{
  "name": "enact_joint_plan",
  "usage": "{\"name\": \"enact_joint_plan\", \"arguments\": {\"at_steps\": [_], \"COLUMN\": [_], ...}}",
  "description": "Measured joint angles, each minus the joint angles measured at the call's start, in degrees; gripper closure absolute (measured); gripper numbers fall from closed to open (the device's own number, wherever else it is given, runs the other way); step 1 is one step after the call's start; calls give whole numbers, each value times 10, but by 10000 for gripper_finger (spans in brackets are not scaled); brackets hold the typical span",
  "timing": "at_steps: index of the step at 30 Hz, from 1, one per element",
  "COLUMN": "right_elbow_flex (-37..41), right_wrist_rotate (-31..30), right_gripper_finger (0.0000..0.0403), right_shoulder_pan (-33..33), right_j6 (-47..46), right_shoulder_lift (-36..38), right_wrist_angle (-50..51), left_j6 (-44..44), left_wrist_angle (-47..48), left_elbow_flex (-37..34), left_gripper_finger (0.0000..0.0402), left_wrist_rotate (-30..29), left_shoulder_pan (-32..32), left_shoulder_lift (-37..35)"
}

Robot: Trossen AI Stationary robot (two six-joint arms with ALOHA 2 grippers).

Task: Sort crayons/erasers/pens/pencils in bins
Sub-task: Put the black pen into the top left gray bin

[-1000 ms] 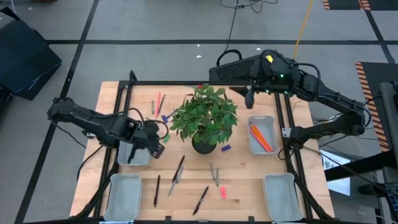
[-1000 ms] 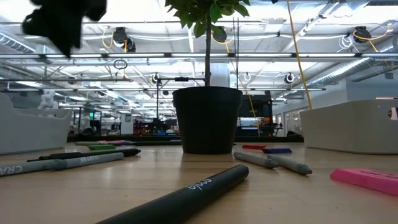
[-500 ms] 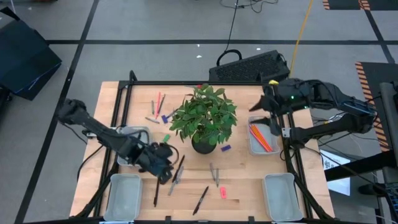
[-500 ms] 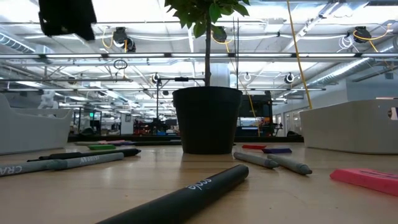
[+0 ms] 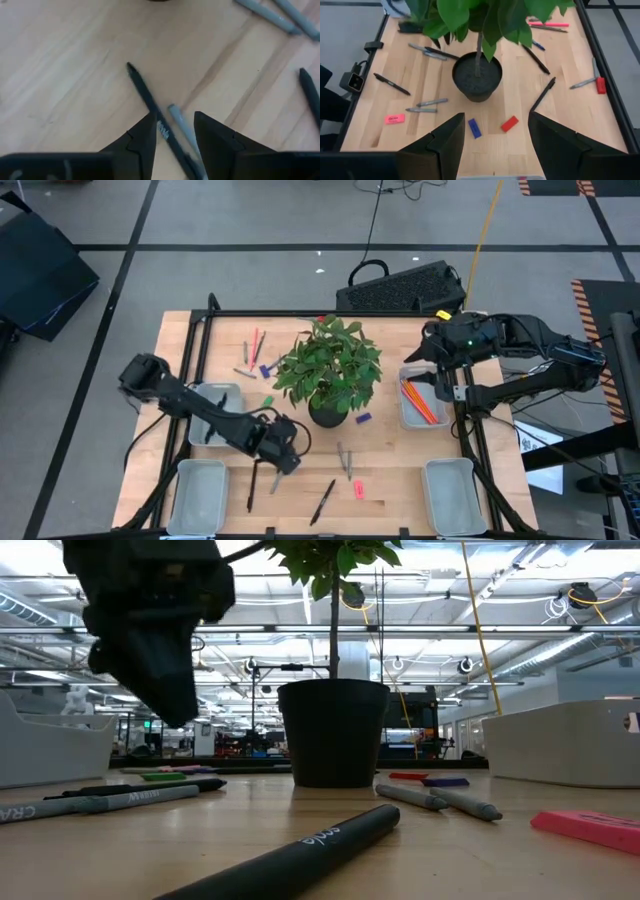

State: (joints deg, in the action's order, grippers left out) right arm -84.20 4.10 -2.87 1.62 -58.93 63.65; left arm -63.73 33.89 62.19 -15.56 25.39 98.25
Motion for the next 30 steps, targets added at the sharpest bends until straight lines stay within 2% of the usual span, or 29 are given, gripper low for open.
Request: {"name": "enact_joint_plan", "arguments": {"at_steps": [7,10,16,25,30], "right_elbow_flex": [0,0,0,0,0], "right_wrist_rotate": [0,0,0,2,2], "right_gripper_finger": [193,193,193,193,193], "right_shoulder_pan": [0,0,0,0,0], "right_j6": [-10,-10,-10,-5,-3], "right_shoulder_lift": [-12,-17,-23,-29,-28], "right_wrist_angle": [-48,-62,-73,-95,-94], "left_j6": [-85,-86,-120,-107,-156], "left_wrist_angle": [3,-24,10,1,39], "left_elbow_flex": [0,0,-1,3,3], "left_gripper_finger": [268,268,268,269,305], "left_wrist_rotate": [-10,9,26,55,91], "left_shoulder_pan": [-39,-52,-58,-59,-66], "left_shoulder_lift": [35,47,61,91,92]}}
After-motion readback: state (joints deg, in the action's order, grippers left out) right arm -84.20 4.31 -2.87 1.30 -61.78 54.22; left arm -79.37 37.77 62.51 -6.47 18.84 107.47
